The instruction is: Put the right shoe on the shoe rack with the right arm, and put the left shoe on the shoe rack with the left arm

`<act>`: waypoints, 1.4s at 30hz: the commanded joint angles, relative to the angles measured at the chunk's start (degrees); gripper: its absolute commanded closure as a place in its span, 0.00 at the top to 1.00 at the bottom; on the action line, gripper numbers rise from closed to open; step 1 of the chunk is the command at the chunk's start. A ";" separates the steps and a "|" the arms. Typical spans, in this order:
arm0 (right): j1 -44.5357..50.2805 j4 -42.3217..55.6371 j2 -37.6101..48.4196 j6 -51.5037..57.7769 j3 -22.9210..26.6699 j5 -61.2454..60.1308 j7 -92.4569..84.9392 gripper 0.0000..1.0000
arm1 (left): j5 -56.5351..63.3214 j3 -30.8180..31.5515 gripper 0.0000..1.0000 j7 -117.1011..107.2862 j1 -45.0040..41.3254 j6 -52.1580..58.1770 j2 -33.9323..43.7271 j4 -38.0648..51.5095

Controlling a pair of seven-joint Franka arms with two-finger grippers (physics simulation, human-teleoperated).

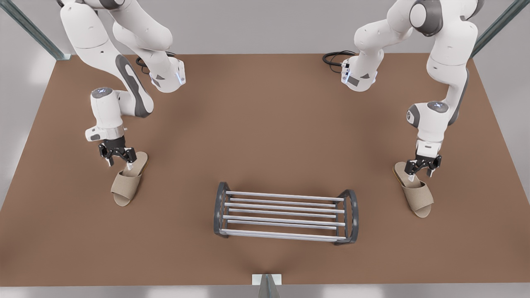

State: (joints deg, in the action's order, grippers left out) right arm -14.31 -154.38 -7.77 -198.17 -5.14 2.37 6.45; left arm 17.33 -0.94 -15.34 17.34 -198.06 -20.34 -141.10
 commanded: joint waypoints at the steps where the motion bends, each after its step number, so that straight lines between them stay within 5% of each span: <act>1: -0.36 -0.84 -0.49 -2.75 -0.13 0.00 -0.21 1.00 | -0.01 -0.29 0.99 1.80 -0.11 -1.63 -1.10 0.04; 9: -0.72 -0.40 -5.50 -2.75 -0.22 0.00 -0.83 1.00 | -0.01 -1.61 0.99 1.98 -0.64 -1.63 -6.20 3.03; 11: -5.37 -0.40 -5.85 -2.75 -0.22 0.00 -7.76 1.00 | 2.18 -6.79 0.99 2.06 -3.36 -1.63 -6.73 4.17; 30: -5.29 5.49 -14.99 -2.75 -1.10 0.09 -8.47 1.00 | 2.01 -9.26 0.99 2.06 -4.42 -1.81 -12.53 10.15; 33: -5.37 5.75 -15.08 -2.84 -1.10 0.09 -8.39 1.00 | 2.01 -9.26 0.67 2.06 -4.42 -1.89 -12.44 10.15; 42: -8.45 7.16 -15.43 -2.75 -1.01 0.09 -9.09 1.00 | 2.01 -9.35 0.33 2.06 -4.33 -1.80 -12.35 10.15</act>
State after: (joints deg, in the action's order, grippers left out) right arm -22.74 -147.43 -23.13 -201.00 -6.17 2.44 -0.87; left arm 19.34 -10.31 -13.49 13.06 -199.90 -32.71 -130.97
